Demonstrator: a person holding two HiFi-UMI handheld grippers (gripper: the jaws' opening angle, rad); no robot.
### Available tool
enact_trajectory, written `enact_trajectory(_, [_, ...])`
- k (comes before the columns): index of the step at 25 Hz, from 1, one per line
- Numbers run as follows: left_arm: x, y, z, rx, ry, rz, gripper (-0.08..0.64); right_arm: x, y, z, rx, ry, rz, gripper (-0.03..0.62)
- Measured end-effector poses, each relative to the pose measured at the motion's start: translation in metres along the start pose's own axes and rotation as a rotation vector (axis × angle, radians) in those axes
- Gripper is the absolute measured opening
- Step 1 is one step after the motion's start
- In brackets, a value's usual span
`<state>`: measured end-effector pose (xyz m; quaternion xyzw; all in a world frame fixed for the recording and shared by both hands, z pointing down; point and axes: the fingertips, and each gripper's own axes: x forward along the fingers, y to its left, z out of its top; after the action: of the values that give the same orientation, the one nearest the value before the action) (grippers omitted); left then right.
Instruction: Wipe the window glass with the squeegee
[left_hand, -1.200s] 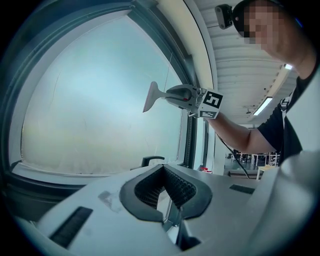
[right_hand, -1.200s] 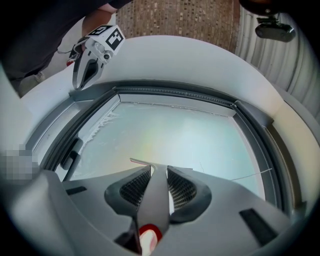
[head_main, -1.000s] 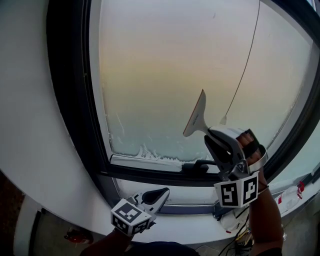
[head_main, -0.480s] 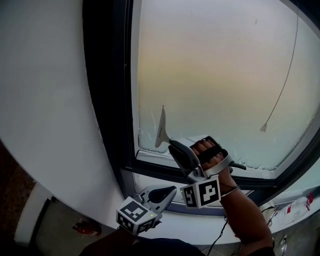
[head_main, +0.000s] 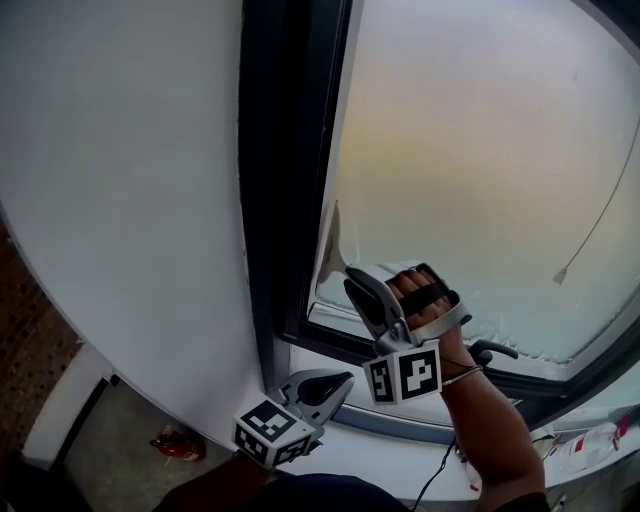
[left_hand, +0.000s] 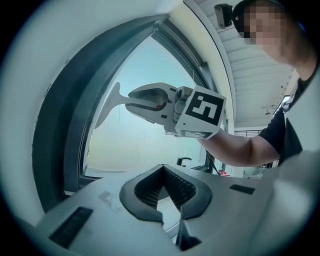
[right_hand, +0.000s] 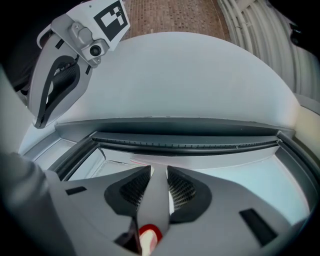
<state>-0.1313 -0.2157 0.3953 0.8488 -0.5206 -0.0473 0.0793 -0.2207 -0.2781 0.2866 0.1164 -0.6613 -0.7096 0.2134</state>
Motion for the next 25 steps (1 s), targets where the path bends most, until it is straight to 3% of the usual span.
enact_trajectory(9, [-0.005, 0.01, -0.003, -0.016, 0.013, 0.014, 0.0, 0.004, 0.002, -0.003, -0.037, 0.01, 0.006, 0.094])
enact_trajectory(25, [0.026, -0.015, -0.012, 0.026, 0.065, -0.052, 0.0, -0.04, 0.01, -0.042, -0.052, 0.086, 0.001, 0.095])
